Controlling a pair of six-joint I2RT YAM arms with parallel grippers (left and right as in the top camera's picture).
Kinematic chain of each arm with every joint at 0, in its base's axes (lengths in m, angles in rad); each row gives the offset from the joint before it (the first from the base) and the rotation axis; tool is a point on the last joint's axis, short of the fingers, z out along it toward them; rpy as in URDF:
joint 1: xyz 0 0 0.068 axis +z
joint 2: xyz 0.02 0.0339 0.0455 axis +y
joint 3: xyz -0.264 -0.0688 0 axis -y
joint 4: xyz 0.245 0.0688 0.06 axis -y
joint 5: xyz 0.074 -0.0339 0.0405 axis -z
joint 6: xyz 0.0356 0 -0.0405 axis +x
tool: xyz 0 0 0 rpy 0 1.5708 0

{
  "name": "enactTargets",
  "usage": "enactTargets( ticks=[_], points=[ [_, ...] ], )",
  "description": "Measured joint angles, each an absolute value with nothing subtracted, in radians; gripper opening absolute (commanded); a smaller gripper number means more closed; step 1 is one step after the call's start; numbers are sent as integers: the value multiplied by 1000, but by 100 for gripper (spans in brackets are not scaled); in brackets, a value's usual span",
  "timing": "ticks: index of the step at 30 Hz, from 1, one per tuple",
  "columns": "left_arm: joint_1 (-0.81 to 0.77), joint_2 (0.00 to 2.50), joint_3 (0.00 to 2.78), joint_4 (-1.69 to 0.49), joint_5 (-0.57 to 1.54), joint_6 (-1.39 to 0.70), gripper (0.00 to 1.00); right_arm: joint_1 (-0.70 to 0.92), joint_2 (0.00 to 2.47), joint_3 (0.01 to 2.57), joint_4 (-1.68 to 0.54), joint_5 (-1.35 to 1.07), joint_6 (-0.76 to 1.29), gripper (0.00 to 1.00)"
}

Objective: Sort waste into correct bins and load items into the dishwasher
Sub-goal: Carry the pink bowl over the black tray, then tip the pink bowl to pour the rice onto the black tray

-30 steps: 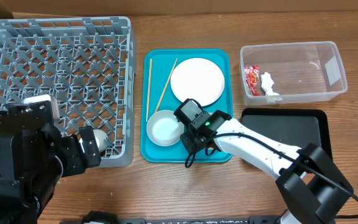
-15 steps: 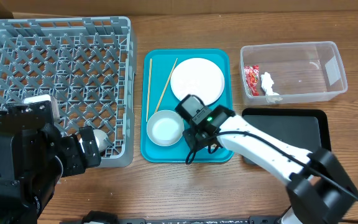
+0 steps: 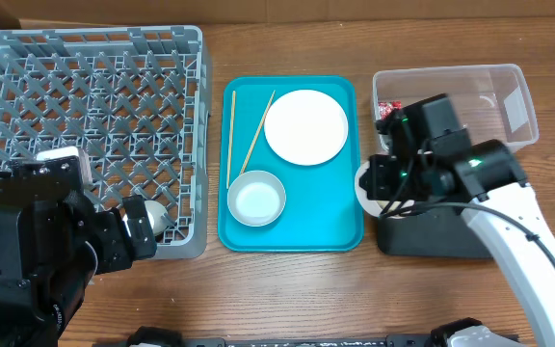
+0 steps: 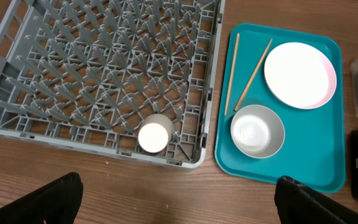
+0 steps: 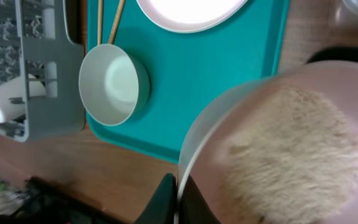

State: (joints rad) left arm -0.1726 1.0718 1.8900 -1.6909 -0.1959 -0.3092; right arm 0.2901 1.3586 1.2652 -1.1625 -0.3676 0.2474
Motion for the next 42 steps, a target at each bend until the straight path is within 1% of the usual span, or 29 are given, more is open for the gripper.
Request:
enactTargets(
  ticks=[3, 11, 13, 18, 23, 32, 39, 42],
  points=[
    [-173, 1072, 1890, -1691, -196, -309, 100, 195, 1357, 1229, -1191, -472, 179, 4],
    [-173, 1072, 1890, -1691, -196, -309, 100, 21, 1357, 1074, -1194, -683, 9, 4],
    [-173, 1072, 1890, -1691, -196, -309, 100, -46, 1357, 1040, -1193, -741, -47, 4],
    [-173, 1072, 1890, -1691, -196, -309, 100, -177, 1370, 1005, -1210, -855, -186, 4],
    [-173, 1072, 1890, -1691, -196, -309, 100, -257, 1434, 1005, -1208, -973, -305, 4],
    [-173, 1072, 1890, -1691, -196, -309, 100, -394, 1559, 998, -1227, -1119, -390, 4],
    [-173, 1072, 1890, -1691, -196, -310, 100, -462, 1570, 998, -1260, -1183, -401, 4],
    [-173, 1072, 1890, -1691, -196, -310, 100, -499, 1570, 991, -1261, -1269, -402, 4]
  ],
)
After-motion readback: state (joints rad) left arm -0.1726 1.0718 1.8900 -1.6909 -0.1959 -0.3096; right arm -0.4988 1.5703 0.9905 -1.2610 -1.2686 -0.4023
